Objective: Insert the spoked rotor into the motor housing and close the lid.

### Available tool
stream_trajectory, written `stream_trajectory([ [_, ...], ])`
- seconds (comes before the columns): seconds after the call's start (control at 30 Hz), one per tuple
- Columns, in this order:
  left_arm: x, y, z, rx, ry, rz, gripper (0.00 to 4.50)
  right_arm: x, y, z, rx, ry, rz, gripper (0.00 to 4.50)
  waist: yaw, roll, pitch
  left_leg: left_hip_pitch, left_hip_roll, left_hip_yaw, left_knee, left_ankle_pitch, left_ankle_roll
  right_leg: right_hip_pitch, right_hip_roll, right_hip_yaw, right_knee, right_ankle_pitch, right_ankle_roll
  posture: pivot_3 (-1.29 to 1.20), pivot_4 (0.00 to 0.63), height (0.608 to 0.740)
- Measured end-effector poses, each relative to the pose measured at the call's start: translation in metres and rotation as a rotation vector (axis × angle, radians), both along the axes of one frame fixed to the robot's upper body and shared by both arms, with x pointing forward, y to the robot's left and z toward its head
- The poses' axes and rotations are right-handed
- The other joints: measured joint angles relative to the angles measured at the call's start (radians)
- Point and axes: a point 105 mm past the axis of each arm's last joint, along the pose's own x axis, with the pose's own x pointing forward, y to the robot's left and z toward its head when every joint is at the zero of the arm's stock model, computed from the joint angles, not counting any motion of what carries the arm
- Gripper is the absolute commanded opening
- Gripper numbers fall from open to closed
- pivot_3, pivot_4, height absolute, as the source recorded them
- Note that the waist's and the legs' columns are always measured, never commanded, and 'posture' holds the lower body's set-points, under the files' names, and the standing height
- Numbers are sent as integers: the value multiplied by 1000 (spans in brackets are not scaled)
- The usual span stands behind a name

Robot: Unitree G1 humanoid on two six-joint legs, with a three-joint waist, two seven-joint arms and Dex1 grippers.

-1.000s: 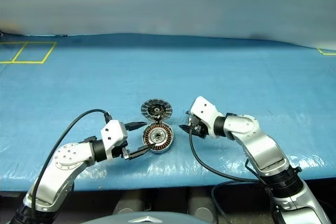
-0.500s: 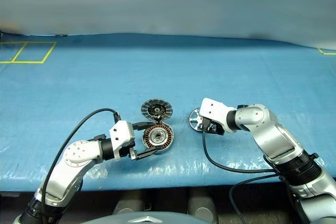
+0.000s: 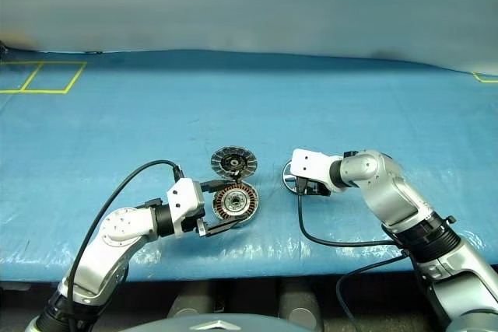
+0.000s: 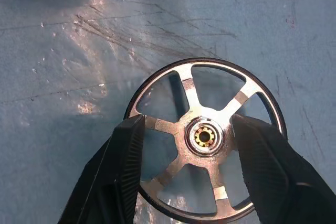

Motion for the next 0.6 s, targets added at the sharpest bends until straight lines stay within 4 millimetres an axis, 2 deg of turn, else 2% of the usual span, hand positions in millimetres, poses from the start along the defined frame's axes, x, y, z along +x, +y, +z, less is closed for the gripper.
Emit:
stream_trajectory([
  [0.6, 0, 2, -4, 7, -3, 15, 3831, 6, -10, 2, -78, -2, 16, 2781, 2, 0, 0, 0, 0, 0, 1, 0, 0, 1, 0, 0, 0, 0, 0, 0, 150, 740],
])
